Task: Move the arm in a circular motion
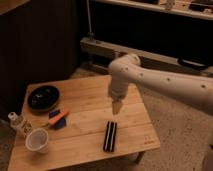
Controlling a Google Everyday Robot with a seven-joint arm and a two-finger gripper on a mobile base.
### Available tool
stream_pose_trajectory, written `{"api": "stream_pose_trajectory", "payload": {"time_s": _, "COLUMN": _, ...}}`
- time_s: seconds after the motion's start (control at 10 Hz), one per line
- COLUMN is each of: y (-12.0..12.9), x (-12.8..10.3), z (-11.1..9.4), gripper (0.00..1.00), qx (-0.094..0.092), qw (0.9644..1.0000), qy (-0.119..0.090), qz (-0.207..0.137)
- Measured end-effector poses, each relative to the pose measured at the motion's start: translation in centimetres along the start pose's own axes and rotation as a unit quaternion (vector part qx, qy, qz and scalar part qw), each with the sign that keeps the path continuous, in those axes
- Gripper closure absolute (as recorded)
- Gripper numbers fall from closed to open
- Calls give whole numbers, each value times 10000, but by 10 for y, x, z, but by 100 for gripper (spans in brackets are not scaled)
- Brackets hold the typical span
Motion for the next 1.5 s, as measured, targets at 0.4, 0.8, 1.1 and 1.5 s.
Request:
{"api": "stream_pose_trajectory", "payload": {"time_s": 0.4, "y": 45, "x": -9, "z": 12, "gripper": 35, "qx": 9, "qw": 9997, "qy": -76, "qz": 224}}
{"api": "stream_pose_trajectory", "payload": {"time_s": 0.8, "y": 30, "x": -83, "z": 42, "gripper": 35, "qx": -120, "qw": 9995, "qy": -278, "qz": -93}}
{"api": "stream_pose_trajectory", "payload": {"time_s": 1.1, "y": 4, "x": -157, "z": 64, "gripper": 35, "qx": -309, "qw": 9966, "qy": -430, "qz": -633}}
{"api": "stream_pose_trajectory", "payload": {"time_s": 1.5, "y": -33, "x": -256, "z": 83, "gripper": 35, "qx": -529, "qw": 9851, "qy": -553, "qz": -1538}}
